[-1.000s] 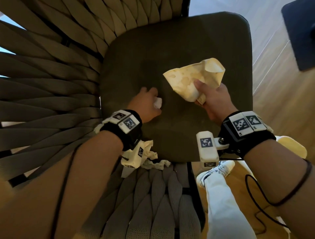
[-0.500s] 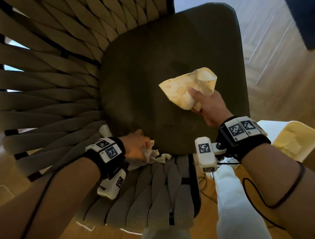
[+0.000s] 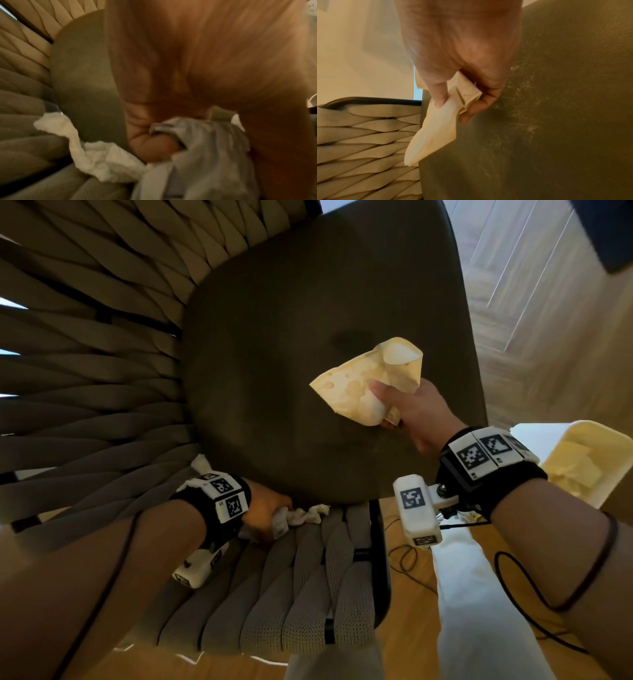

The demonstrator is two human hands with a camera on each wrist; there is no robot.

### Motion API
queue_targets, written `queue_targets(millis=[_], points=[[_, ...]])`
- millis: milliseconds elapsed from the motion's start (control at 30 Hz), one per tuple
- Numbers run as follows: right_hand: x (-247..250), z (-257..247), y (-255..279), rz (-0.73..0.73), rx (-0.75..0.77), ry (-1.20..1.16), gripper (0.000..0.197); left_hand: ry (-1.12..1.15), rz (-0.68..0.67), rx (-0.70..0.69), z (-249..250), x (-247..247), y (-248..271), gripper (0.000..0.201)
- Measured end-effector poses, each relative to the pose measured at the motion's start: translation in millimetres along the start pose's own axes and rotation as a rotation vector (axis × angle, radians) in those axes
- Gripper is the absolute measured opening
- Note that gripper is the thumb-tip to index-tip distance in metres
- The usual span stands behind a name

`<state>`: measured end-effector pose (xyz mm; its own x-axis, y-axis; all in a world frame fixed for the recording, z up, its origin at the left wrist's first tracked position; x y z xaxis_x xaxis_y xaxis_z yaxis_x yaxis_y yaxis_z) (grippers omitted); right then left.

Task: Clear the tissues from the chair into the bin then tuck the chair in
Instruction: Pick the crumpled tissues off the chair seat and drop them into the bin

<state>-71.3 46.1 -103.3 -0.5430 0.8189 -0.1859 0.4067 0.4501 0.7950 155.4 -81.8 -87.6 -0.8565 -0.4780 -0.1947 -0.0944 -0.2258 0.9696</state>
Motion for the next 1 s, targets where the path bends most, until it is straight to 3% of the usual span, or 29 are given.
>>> queue_targets(millis=[233, 467, 600, 767, 900, 1000], points=[[-0.5, 4.9, 0.8, -0.029, -0.002, -0.006, 0.046, 0.001, -0.033, 0.018, 4.5, 8.7, -0.8, 0.021], [25.4, 6.9, 15.6, 0.03, 0.021, -0.055, 0.04, 0.527, 0.371, -0.231, 46.3, 65.9, 49.8, 0.032], [78.3, 8.6, 30.3, 0.144, 0.031, -0.15, 0.047, 0.685, 0.491, -0.401, 115.9, 116.0, 75.6, 0.04], [183.0, 12.5, 62.7, 0.405, 0.123, -0.324, 0.027, 0.654, 0.566, -0.629, 238.1, 148.2, 79.8, 0.038], [276.7, 47.6, 87.7, 0.616, 0.076, -0.373, 0.009, 0.683, 0.48, -0.763, 341.6, 141.2, 50.7, 0.046], [338.7, 99.5, 102.2, 0.746, -0.071, -0.365, 0.022, 0.795, 0.356, -0.802, 410.1, 125.3, 6.2, 0.048]])
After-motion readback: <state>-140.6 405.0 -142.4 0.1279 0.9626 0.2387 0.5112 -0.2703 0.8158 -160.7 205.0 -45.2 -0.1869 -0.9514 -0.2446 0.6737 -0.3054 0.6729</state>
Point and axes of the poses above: each hand's wrist, its own y-axis away from the middle knuckle, its own x-axis out of the back of the hand, z = x × y, the point moved 4 cm from there along -y, towards the middle knuckle, and after that the axes turned 1 degree about -y, right-handed, at the moved point
